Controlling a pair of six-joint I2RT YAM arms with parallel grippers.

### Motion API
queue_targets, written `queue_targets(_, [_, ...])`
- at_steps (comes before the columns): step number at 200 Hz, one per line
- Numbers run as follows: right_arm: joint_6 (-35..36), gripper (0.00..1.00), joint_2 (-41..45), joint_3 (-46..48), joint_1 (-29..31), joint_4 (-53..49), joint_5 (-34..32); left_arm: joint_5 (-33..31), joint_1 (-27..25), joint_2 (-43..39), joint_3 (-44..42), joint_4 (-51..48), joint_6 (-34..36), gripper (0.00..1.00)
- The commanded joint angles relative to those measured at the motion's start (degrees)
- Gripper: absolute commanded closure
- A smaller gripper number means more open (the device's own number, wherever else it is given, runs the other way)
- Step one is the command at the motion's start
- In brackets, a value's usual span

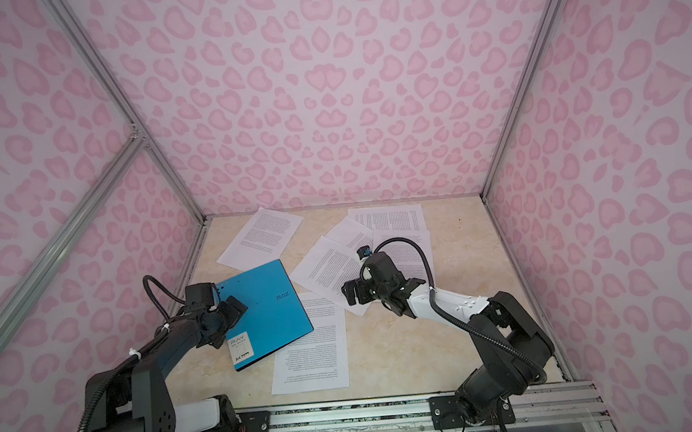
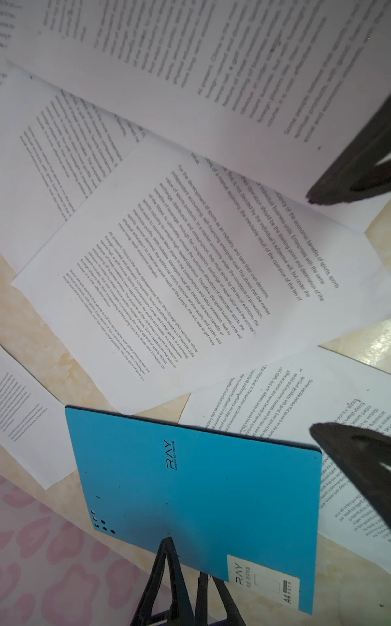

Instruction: Put the files into the folder

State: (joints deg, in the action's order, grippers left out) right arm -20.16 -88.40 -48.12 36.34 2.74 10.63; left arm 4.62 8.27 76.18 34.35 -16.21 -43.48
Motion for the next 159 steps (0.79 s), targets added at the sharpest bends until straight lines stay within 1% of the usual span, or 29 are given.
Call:
queue_targets(1, [-0.5,0.00,0.0,-0.2,-0.6,-1.5,0.0,2.0,-1.6,2.0,1.8,1.7,-0.1,0.04])
queue_targets(22, [-0.1,0.01,-0.6,-1.8,-1.0,-4.3,0.4,2.4,-3.8,4.5,3.7,3.0,-0.2,0.04])
queue_targets(69, [-0.8,0.02,-2.2,-2.4,-1.1,-3.9,2.3,4.4,-6.9,11.3,11.0,4.5,-0.3,0.05])
queue_targets(91, [-1.0,0.02,-2.9,-2.4,-1.2,-3.8,2.6,4.8,-8.1,11.8,14.4,4.0,0.8,0.08])
queue_targets(106, [-1.2,0.02,-3.1,-2.3,-1.3,-3.6,2.8,3.6,-8.6,7.7,13.8,4.3,1.0,0.08])
queue_targets(131, [-1.5,0.02,-3.2,-2.2,-1.4,-3.2,3.3,-1.0,-10.5,-5.3,8.6,2.1,-1.4,0.06])
queue_targets(138, [-1.7,0.02,-3.1,-2.2,-1.4,-3.2,3.3,-0.1,-10.9,-9.6,5.9,2.7,-3.2,0.04])
queue_targets(147, [-1.6,0.02,-3.2,-2.2,-1.3,-3.1,3.5,2.8,-12.0,-15.3,1.3,5.5,-5.7,0.00])
queue_targets(159, [-1.8,0.02,-3.4,-2.2,-1.4,-3.0,3.6,4.0,-15.2,-22.1,-3.6,7.5,-9.6,0.02])
